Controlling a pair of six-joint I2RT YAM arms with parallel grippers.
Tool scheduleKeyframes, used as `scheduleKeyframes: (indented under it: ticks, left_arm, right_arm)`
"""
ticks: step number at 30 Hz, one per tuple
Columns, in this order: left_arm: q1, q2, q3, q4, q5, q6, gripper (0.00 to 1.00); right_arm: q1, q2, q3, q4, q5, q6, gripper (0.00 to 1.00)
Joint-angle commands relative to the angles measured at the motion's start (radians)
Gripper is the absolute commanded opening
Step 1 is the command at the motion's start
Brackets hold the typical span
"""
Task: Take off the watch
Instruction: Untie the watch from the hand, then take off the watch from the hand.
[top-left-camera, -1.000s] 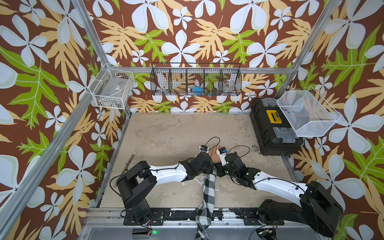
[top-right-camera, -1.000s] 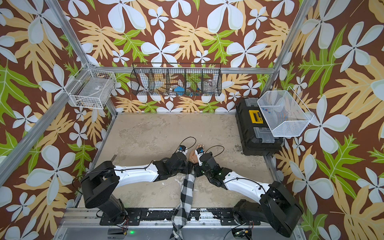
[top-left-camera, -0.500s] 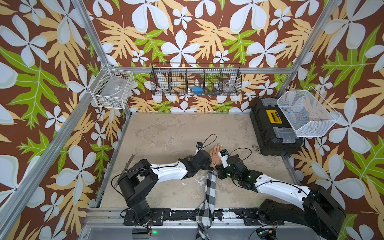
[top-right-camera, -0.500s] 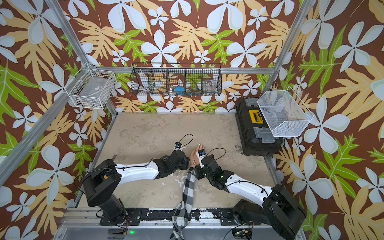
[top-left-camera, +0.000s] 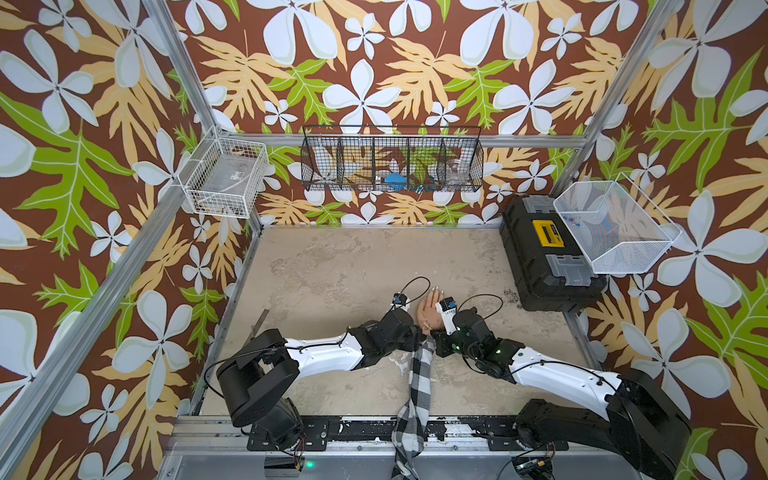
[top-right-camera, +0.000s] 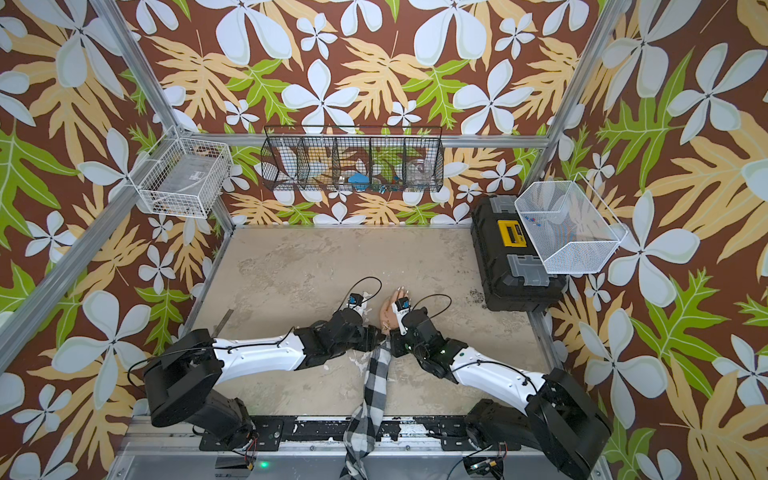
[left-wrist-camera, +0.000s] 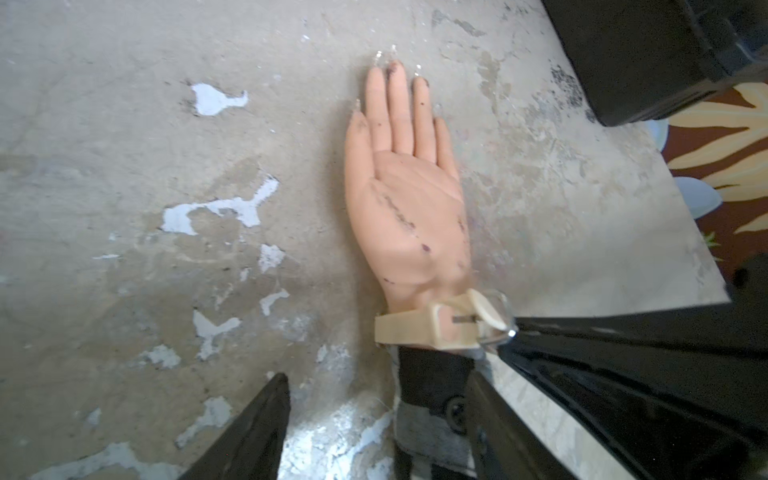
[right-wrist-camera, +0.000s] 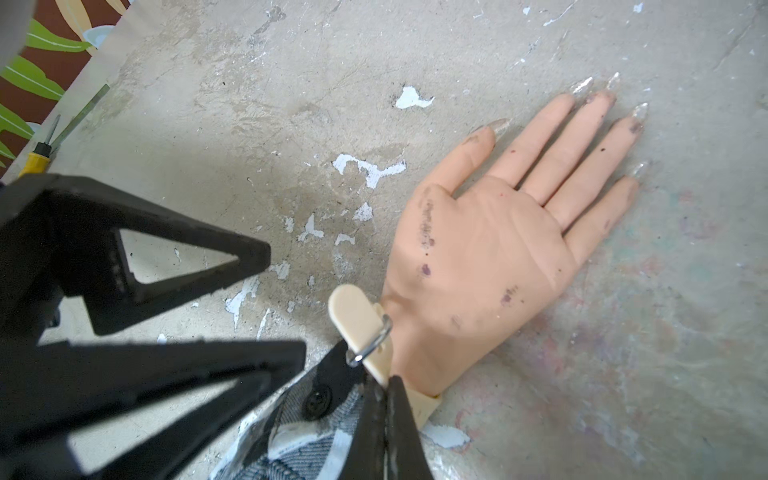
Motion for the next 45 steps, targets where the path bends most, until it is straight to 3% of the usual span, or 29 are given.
scheduleKeyframes:
  ticks: [1,18,28,45]
  left_arm:
    - [-0.012,0.029,0.022,0.036,0.009,-0.002,0.68]
    - [-0.010,0.140,0.108,0.014,-0.206,-0.091,0.69]
    - [-0.007,0.131,0.101,0.022,-0.212,-0.088,0.69]
    - [0.003,0.023,0.085,-0.046,-0.212,-0.054,0.69]
  right_arm:
    - [0.002,0.001,0.006,0.016,0.000,-0.010,0.00]
    - [0.002,-0.009,-0.034,0.023,-0.017,0.001,0.00]
    - [0.001,-0.112,-0.080,-0.015,0.026,0.032,0.00]
    - [-0.009,-0.251,0.084,-0.151,0.188,0.018,0.00]
